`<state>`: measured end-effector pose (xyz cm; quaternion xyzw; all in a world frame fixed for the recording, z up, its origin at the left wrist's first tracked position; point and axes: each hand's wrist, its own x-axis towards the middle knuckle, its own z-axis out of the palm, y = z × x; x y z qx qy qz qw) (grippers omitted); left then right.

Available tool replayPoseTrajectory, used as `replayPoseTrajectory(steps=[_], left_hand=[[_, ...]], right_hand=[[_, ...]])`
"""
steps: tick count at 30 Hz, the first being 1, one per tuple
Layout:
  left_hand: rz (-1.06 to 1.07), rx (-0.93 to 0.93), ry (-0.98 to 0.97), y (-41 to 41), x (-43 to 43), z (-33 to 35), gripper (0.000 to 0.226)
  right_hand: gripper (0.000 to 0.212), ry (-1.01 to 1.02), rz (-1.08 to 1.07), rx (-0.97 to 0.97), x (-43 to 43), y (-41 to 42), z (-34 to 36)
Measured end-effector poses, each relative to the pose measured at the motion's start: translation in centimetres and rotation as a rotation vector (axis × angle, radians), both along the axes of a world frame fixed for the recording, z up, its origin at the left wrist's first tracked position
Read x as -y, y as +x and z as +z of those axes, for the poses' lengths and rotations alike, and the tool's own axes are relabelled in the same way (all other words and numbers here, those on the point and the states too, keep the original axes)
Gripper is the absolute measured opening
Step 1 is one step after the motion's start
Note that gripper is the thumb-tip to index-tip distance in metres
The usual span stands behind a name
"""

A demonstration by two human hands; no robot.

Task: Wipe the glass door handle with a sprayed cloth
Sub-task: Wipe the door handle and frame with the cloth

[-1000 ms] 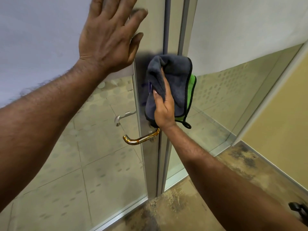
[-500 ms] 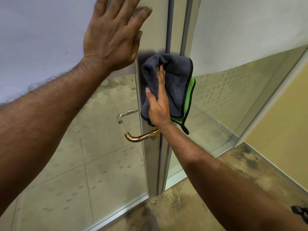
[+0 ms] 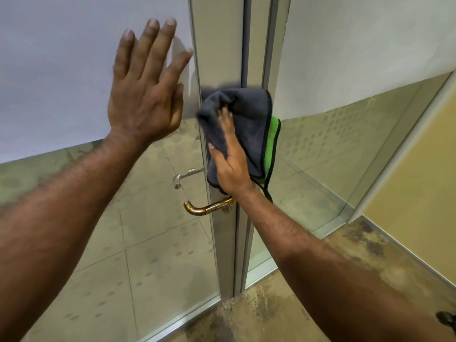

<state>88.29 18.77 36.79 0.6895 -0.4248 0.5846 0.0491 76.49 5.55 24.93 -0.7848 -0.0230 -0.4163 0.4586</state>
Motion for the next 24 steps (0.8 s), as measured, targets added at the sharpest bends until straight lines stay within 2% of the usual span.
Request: replayPoseTrajectory(steps=[3,4,8,10,16,21,24], left_hand=[[-0.004,0.035,0.007,0.3,0.2,-0.5,0.051],[0.002,0.036,0.009,0.4,0.2,-0.5,0.051],[0.045,0.04,0.013,0.2,0.4,-0.6,0.052],[0.051,0.038,0.014,0.1,0.4,-0.6,0.051],[0.043,0.036,0.023,0.0,0.2,-0.4,0.051],[0.061,0.03,0.022,0.0,0.3,-0.4,0.049],[0.059,0.012,0.029,0.0,0.3,-0.4,0.049]], right_hand=[[0.062,-0.218,0.008,-0.03,0.9,-0.3,-1.0],[0.062,-0.205,-0.005,-0.036,1.3,-0.6,-1.5],[0.067,0.059,-0.08,-0.041,1.6,-0.8,-1.8],[0.067,0.074,-0.086,-0.014,0.8,-0.1,-1.2],[0.066,-0.206,-0.019,-0.082,1.9,-1.0,-1.8],[0.067,0.014,-0.065,-0.096,1.8,-1.6,-1.6],[0.068,0.036,-0.085,-0.079,0.3,-0.7,-0.8]])
